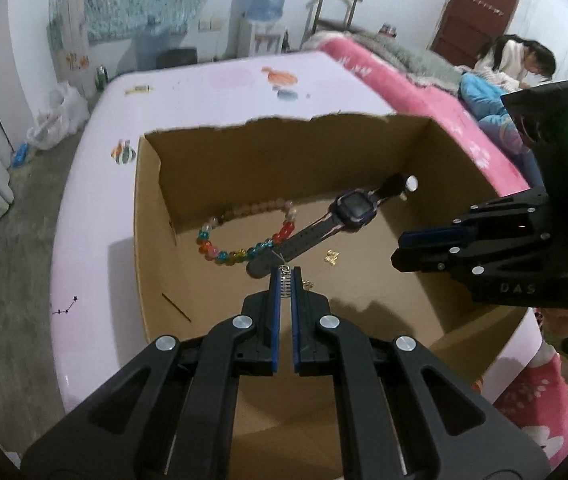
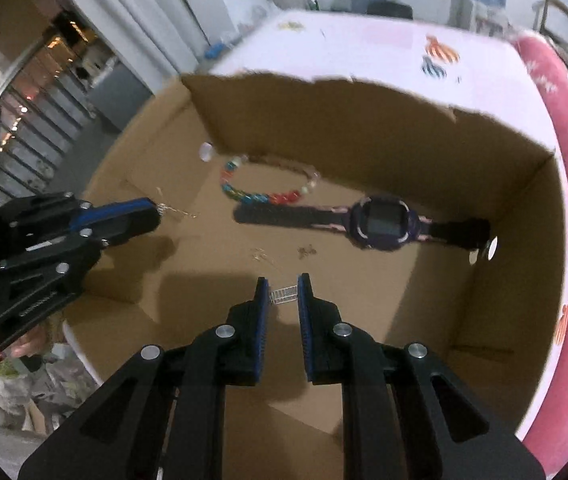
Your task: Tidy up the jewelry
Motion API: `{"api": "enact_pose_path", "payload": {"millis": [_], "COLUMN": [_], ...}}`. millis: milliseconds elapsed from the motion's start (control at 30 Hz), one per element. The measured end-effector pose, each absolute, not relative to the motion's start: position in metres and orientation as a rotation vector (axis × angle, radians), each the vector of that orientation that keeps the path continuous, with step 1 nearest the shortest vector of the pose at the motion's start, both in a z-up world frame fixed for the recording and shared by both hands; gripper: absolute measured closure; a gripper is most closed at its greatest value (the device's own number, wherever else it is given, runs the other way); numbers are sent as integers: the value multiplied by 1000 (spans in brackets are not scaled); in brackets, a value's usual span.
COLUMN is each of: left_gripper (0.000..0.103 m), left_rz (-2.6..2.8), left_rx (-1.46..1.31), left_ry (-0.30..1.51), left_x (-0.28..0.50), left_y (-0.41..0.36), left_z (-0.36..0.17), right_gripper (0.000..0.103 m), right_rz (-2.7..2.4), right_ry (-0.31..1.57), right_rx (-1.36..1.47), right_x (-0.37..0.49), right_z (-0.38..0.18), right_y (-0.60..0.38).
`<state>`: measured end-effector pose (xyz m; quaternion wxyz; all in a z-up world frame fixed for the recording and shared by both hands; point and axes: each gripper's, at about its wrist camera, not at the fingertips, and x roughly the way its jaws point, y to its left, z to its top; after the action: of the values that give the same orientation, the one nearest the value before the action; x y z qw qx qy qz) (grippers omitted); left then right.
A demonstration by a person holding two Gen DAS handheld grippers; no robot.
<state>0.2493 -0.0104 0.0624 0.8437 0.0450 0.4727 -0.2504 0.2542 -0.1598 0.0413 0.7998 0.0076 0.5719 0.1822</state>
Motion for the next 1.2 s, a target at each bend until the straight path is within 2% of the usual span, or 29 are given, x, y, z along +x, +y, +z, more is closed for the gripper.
{"api": "enact_pose_path", "payload": {"millis": [267,433,600,667,767,833,933,1067,1200], "left_gripper": [98,91,86,80,65,53,43,38,34], "left_rz": [-525,-522,-520,-524,-535,-546,-586,-656,-767], "left_rx": [71,73,81,79,91,97,114,111,75], "left_ry": [1030,1017,952,899,797,736,662,651,700], "left_x": [256,255,245,235,210,190,150,112,85], "left_y": [-11,-14,-12,-9,-1,4,13,18,12], "left_z": [58,60,74,87,110,122,131,124,102], "right_gripper": [87,77,76,76,75,72,68,67,67], "right_rz": [380,370,373,378,392,407,421,409,355], "right_ry": [1242,1224,1170,1118,1014,943,827,765,818], "right_rx": [56,83,122,145,166,174,186,210,250], "right_x": [257,259,248,237,211,189,144,97,65], "right_z": [36,40,56,71,98,115,137,138,106], "right_y": [-170,-177,-188,-194,-204,-211,-223,-236,-241]}}
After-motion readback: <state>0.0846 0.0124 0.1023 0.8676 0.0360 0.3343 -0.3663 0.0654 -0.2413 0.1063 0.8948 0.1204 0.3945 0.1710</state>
